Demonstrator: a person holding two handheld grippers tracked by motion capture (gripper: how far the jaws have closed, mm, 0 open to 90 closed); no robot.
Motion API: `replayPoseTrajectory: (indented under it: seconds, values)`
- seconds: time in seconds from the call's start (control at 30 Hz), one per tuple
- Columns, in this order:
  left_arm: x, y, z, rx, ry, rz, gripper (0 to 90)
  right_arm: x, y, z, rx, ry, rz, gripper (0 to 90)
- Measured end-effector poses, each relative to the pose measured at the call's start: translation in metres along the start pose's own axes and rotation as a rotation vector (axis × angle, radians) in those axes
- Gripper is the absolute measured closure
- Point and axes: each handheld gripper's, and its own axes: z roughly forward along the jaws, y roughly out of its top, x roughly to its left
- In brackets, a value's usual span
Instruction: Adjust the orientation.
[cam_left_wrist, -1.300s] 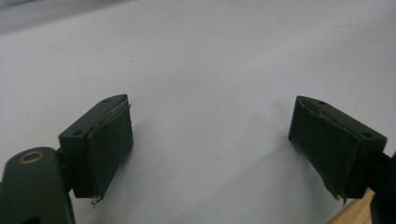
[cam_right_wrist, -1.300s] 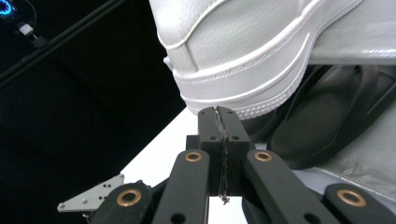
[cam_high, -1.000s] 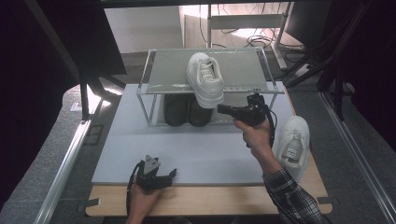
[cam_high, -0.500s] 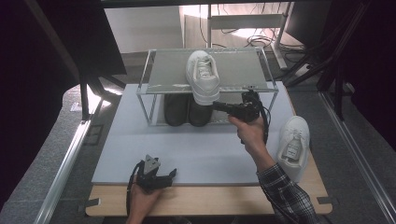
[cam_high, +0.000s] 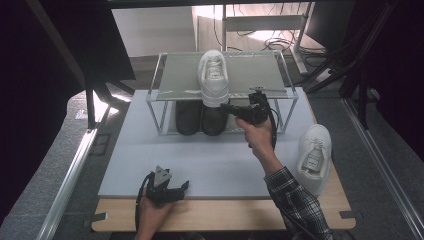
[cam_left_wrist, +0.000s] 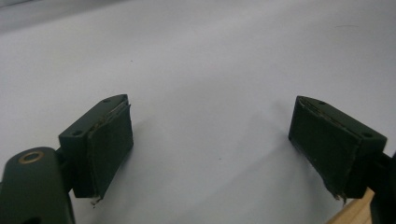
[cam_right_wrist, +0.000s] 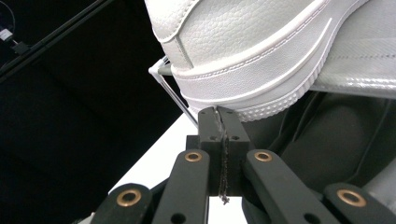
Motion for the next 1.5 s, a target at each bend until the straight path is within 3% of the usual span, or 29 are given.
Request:
replayPoseTrajectory:
  seconds: [0.5, 1.0, 1.37, 1.5]
  values:
    - [0.000, 0.000, 0.000, 0.000, 0.000, 0.000, 13.4, -0.003, 0.006, 0.016, -0.001, -0.007, 0.026, 89.3]
    - [0.000, 0.000, 0.000, 0.001, 0.001, 0.002, 13.4, 0.003, 0.012, 0.036, 0.006, -0.046, 0.009, 89.1]
    - [0.000, 0.000, 0.000, 0.001, 0.001, 0.002, 13.5, 0.006, 0.012, 0.047, 0.001, -0.041, 0.001, 88.8]
    - [0.000, 0.000, 0.000, 0.001, 0.001, 0.002, 13.4, 0.007, 0.012, 0.046, 0.024, -0.040, -0.006, 86.6]
